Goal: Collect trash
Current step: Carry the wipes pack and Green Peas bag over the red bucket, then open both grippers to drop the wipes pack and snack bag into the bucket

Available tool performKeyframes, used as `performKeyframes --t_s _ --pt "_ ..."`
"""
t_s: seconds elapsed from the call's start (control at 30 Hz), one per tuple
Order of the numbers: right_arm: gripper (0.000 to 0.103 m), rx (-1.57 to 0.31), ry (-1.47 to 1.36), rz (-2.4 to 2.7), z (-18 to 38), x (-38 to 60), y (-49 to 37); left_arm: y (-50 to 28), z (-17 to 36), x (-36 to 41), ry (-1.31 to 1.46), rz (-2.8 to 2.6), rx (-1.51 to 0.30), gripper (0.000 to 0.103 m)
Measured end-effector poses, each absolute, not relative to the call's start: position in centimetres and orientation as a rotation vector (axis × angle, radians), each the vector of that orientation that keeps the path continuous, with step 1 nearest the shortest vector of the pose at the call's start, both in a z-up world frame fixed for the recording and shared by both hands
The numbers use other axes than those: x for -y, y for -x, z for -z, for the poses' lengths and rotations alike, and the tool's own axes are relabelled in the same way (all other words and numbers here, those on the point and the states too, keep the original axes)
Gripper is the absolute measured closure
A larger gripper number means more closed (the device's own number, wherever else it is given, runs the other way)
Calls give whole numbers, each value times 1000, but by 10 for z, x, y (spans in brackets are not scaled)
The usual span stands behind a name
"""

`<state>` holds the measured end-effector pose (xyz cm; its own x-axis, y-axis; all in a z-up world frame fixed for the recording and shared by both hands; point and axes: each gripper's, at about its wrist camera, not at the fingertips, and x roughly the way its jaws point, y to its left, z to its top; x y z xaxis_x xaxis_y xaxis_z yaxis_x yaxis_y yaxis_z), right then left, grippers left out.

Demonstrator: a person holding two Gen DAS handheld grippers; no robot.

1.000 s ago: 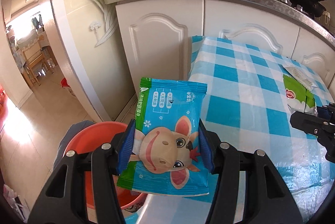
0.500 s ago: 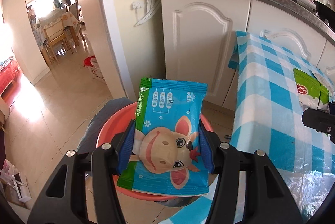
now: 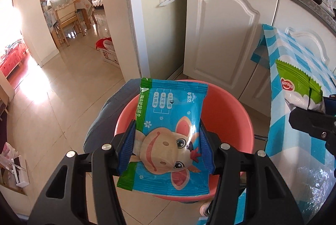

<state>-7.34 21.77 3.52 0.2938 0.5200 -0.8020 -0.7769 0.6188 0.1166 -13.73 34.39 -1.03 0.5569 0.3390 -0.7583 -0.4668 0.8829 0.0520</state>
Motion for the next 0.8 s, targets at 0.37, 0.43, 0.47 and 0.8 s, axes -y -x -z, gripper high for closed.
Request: performKeyframes --t_s 0.37,0.43,0.47,0.8 --pt "67 -937 348 -908 -19 -241 74 133 30 -353 171 -487 -902 47" --pt "66 -931 364 -902 -16 -240 74 130 32 -353 171 -490 -909 47" --pt "65 -932 361 -900 -15 -238 74 129 34 -353 171 -489 -913 47" --pt "41 -920 255 -861 -25 -208 69 123 39 -349 138 -497 -915 19"
